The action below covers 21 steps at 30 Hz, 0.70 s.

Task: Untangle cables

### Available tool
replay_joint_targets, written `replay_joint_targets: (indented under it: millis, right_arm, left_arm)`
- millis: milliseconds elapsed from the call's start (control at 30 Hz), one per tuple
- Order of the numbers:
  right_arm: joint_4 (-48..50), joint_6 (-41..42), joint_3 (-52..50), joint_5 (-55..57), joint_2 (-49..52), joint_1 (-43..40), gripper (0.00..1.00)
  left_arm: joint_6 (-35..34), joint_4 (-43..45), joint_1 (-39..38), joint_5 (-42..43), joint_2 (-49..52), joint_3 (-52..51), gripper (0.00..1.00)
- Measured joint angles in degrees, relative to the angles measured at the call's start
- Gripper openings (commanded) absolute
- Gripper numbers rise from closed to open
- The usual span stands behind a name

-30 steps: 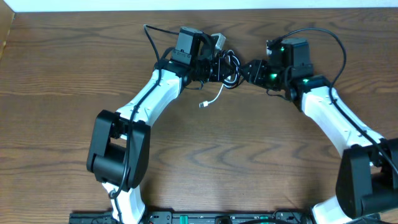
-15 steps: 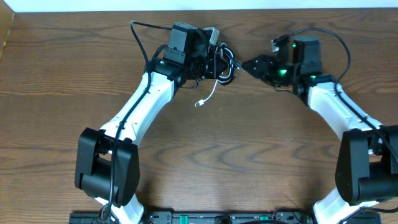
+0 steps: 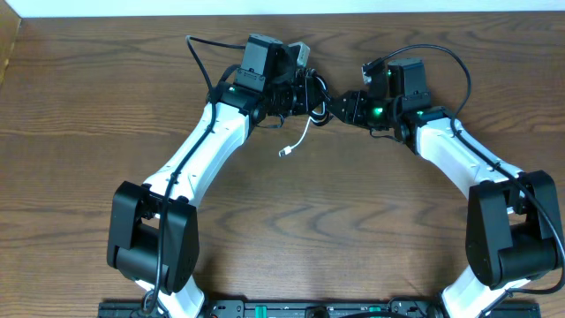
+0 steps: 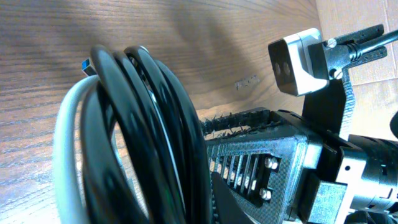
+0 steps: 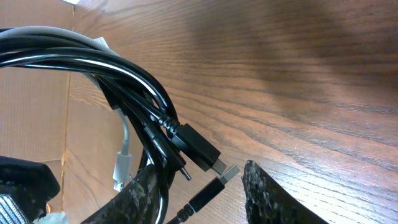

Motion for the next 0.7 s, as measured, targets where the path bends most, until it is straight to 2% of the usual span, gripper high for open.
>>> replay_joint_targets:
  millis: [133,233,300,367,433,500,567,600,633,700]
  right_arm:
    - [-0.7,0.0,0.2,0.7,0.0,0.0,0.39]
    - [-5.7,0.0,0.6,6.9,1.0,0.0,0.38]
    - [-6.1,0.0,0.6,8.6,1.2,-0.2,0.38]
    - [-6.6,-0.3,0.6,8.5,1.2,-1.1,0.45]
    - [-5.2,-3.1,0.5,0.9,1.2,-4.4,0.52]
    - [0.1,-5.9,0.3,-11.3,1.3,-8.4,0.54]
    - [5.7,-7.4,0.2,-21.8,1.2,-10.3,0.54]
    - [7.1,-7.5,0.3,-24.6,1.2,-10.2,0.54]
    - [7.9,-7.7,0.3,-26.7,1.2,-10.0,0.52]
    - [8.2,-7.8,0.3,-29.1,1.2,-9.4,0.4]
  left_arm:
    - [-0.7,3.1,0.0,2.1,0.0,-0.1,0.07]
    - [-3.1,8.2,0.0,6.1,0.0,-0.2,0.07]
    - [-4.2,8.4,0.0,7.1,0.0,-0.2,0.07]
    - [-4.8,8.5,0.0,8.2,0.0,-0.2,0.07]
    - [-5.0,8.5,0.1,8.9,0.0,-0.2,0.08]
    - [-6.2,8.5,0.4,8.9,0.0,-0.2,0.07]
    - [-12.0,8.5,0.5,7.9,0.0,-0.2,0.07]
    - [-17.2,8.5,0.5,6.4,0.0,-0.2,0.07]
    - [-20.0,8.5,0.5,5.7,0.0,-0.2,0.07]
    - [-28.6,8.5,0.5,4.2,0.0,-0.2,0.07]
